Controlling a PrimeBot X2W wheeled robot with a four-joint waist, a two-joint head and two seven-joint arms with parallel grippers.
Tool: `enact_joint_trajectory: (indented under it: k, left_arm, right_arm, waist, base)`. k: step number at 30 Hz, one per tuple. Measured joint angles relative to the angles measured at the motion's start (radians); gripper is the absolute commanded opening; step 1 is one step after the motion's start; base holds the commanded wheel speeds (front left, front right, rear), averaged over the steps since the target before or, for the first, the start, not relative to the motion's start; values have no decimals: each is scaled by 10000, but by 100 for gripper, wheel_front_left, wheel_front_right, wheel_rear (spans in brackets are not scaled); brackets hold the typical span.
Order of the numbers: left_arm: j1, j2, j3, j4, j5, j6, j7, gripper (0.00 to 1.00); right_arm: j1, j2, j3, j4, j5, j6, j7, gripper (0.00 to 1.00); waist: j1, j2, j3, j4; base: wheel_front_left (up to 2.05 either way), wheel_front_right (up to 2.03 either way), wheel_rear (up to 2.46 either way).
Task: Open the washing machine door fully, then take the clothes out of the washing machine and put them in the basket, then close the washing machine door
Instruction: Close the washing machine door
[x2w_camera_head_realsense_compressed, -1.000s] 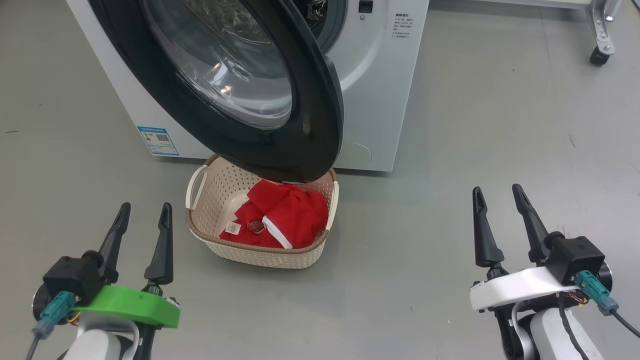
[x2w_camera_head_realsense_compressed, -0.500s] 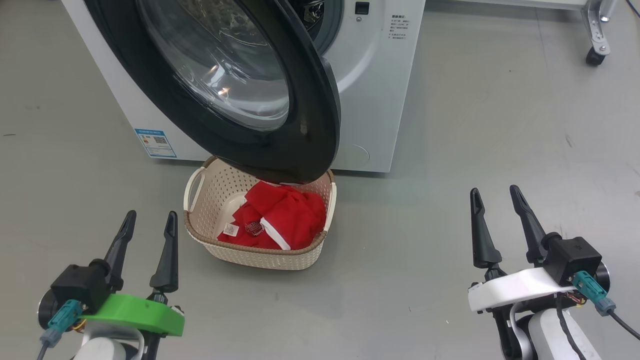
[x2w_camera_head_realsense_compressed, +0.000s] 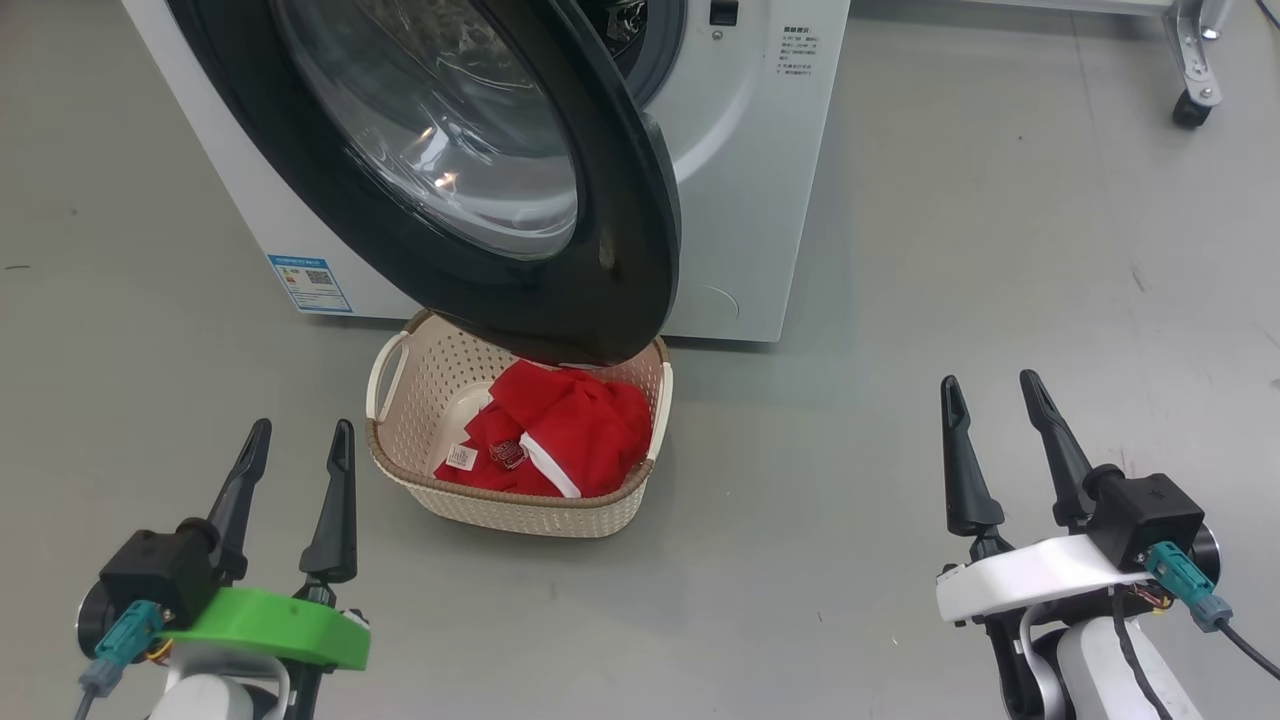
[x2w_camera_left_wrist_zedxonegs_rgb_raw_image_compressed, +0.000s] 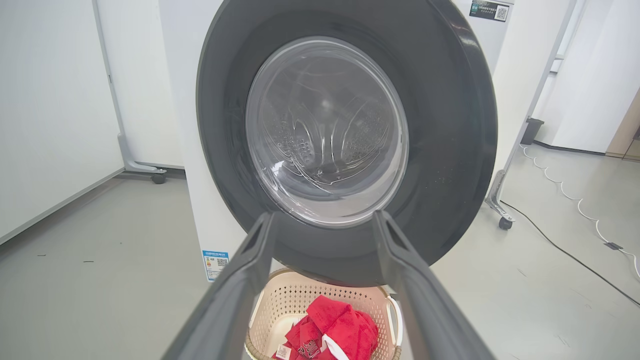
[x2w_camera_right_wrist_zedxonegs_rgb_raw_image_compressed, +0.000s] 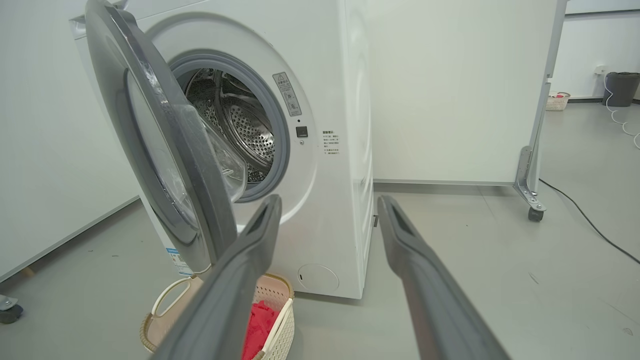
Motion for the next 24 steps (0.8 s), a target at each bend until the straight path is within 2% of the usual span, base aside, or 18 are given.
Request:
enact_joint_trajectory:
  k: [8,9,10,18,24]
  left_arm:
    - [35,-146,65,0,207,-90,0,100]
    - [35,-157,75,0,245,-90,0,100]
    - [35,-171,82,0,272,-90,0,100]
    - [28,-295,31,-81,307,-180,0,100]
    - [-87,-512,-82,-251,349,-192,0,100]
  right_arm:
    - [0,0,-63,-21,-79,2,0,100]
    - [0,-2,-65,-40,-90,8,0,68]
    - [0,0,-65,-54,-90,31,0,2]
    - [-115,-305,305,-313,-514,240,0,0]
    - [-873,-614,1062,-437,-874,445,117,0]
  waist:
    - [0,0,55,44]
    - [0,0,66,53]
    - [0,0,78,64]
    - [0,0,388,235]
    - [0,0,789,466]
  base:
    - [0,0,0]
    - [0,0,0]
    - [0,0,0]
    - [0,0,0]
    - [0,0,0]
